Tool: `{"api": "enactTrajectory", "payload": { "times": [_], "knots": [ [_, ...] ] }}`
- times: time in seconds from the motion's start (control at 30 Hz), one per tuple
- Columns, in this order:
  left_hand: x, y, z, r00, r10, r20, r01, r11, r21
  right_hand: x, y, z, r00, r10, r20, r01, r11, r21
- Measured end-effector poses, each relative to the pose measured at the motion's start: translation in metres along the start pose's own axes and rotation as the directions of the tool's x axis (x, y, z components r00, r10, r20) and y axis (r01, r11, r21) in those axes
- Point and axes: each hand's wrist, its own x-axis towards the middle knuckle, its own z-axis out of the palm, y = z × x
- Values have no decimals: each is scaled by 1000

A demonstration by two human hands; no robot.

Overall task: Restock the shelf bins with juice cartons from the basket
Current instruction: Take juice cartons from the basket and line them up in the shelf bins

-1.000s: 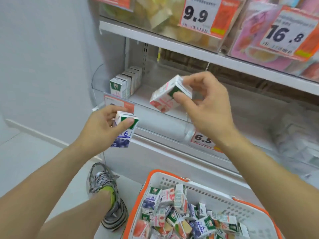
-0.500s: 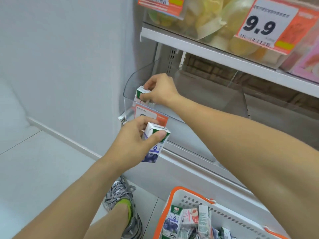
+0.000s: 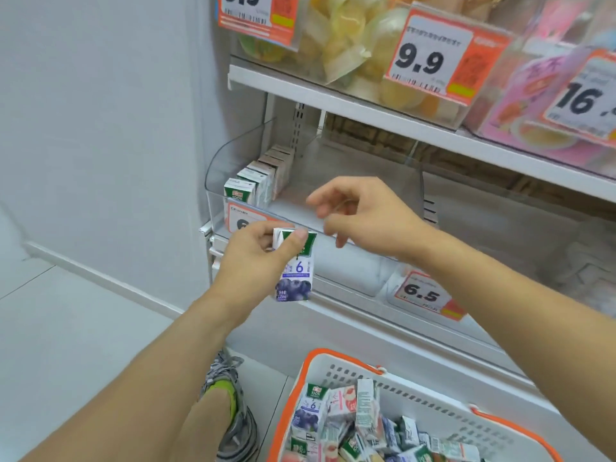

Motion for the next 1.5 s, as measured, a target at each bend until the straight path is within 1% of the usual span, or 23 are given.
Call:
{"api": "enactTrajectory", "payload": {
  "times": [0.07,0.1,0.13,0.23,0.3,0.37,0.4,0.47,0.53,0.57,0.6,0.67,0.7,0.77,0.83,0.9,0.97,1.03,1.13,1.2,1.3,1.4,1.5],
  "knots": [
    [-4,10,32,1000,6,4,-6,998,-59,-41,10,-13,998,51,28,-49,996,-72],
    [-7,15,50,1000,8,25,-6,997,-79,-59,16,-19,998,70,2,-69,994,-88],
    [-11,20,68,998,11,56,-6,995,-97,-74,22,-27,995,80,-51,-84,994,-68],
    [-27,29,120,981,63,183,-43,993,-110,-117,39,-57,962,100,-254,-74,991,111],
    [-39,30,150,947,92,306,-69,994,-87,-144,50,-78,941,99,-325,-46,985,169],
    [-50,27,178,897,92,432,-71,995,-64,-172,64,-96,928,96,-360,-15,975,222],
    [-56,24,191,877,107,469,-100,994,-38,-185,72,-104,920,94,-380,-4,973,232],
    [-66,15,219,843,174,509,-221,975,32,-212,87,-120,889,86,-449,13,977,211],
    [-73,5,243,814,246,526,-338,937,85,-241,102,-139,815,49,-577,53,986,158],
    [-74,-1,254,799,290,527,-416,900,134,-255,109,-150,761,18,-648,74,991,114],
    [-74,-7,263,773,338,537,-508,837,204,-267,114,-163,702,-16,-712,84,995,61],
    [-74,-19,281,695,402,596,-660,686,306,-293,124,-194,591,-53,-805,53,998,-27],
    [-74,-25,290,662,415,625,-704,630,328,-305,128,-210,541,-51,-839,28,999,-43],
    [-76,-33,305,630,408,661,-744,561,362,-327,140,-238,479,-12,-878,-41,999,-36],
    [-77,-38,314,621,402,673,-763,510,398,-341,158,-256,484,44,-874,-165,985,-42],
    [-76,-42,319,632,424,649,-760,501,413,-346,176,-263,536,119,-836,-311,948,-64],
    [-76,-44,321,646,451,616,-752,513,413,-342,188,-262,589,187,-786,-394,916,-77],
    [-77,-44,320,641,463,612,-756,519,400,-333,194,-259,627,230,-745,-415,907,-70],
    [-77,-45,315,633,469,616,-758,538,369,-319,199,-252,666,244,-705,-447,887,-115],
    [-77,-46,312,628,472,619,-763,529,372,-312,201,-247,668,256,-699,-494,855,-158],
    [-78,-47,308,622,480,618,-773,501,389,-307,203,-242,645,248,-723,-573,783,-242],
    [-79,-47,304,612,468,638,-781,487,391,-306,206,-234,663,220,-715,-586,747,-314],
    [-80,-47,302,616,465,636,-777,494,391,-305,207,-228,676,188,-712,-585,725,-364]
  ]
}}
